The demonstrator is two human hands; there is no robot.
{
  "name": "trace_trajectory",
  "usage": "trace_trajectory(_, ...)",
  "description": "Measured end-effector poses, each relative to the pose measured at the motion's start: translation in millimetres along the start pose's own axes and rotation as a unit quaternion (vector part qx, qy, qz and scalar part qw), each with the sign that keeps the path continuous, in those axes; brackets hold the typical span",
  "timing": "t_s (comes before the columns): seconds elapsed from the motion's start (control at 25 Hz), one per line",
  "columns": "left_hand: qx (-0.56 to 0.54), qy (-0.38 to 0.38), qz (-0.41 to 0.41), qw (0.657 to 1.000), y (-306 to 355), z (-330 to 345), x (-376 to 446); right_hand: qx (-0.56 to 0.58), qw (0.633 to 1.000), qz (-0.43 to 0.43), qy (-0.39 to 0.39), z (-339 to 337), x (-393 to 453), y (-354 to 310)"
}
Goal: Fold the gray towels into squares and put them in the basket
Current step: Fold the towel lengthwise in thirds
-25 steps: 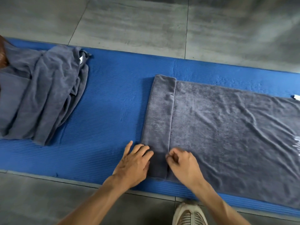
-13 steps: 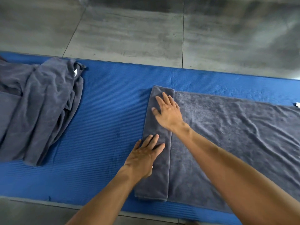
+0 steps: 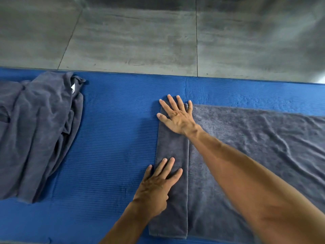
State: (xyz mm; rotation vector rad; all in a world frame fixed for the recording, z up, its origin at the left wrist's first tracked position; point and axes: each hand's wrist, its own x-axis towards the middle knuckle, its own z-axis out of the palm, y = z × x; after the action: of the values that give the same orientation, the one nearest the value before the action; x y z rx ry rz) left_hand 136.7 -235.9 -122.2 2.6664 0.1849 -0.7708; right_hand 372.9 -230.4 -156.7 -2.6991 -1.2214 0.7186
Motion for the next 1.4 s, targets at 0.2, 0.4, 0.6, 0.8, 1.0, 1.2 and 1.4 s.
trace_trajectory(0.2,-0.047,0.015,0.008,0.999,-2,2,-1,0.135,0.990,0.001,0.050,-22,-7,24)
trace_trajectory(0.4,-0.287,0.240,-0.176,0.911,9,8,-5,-0.022,0.994,0.071,0.079,-43,-8,35)
trace_trajectory(0.6,-0.355,0.150,-0.338,0.858,4,8,0,0.080,0.992,0.083,0.049,-54,-8,36)
trace_trajectory(0.8,-0.394,0.212,-0.338,0.828,-15,-3,-3,0.166,0.974,0.112,0.103,-50,15,17)
trace_trajectory(1.0,-0.409,0.239,-0.337,0.814,-53,-9,-5,0.210,0.963,0.054,0.161,-41,23,-10)
trace_trajectory(1.2,-0.396,0.239,-0.277,0.842,-47,-1,-14,0.028,0.967,-0.065,0.246,16,-55,-31)
trace_trajectory(1.4,-0.354,0.212,-0.233,0.880,-41,-5,-23,0.121,0.978,-0.060,0.161,53,-168,-38)
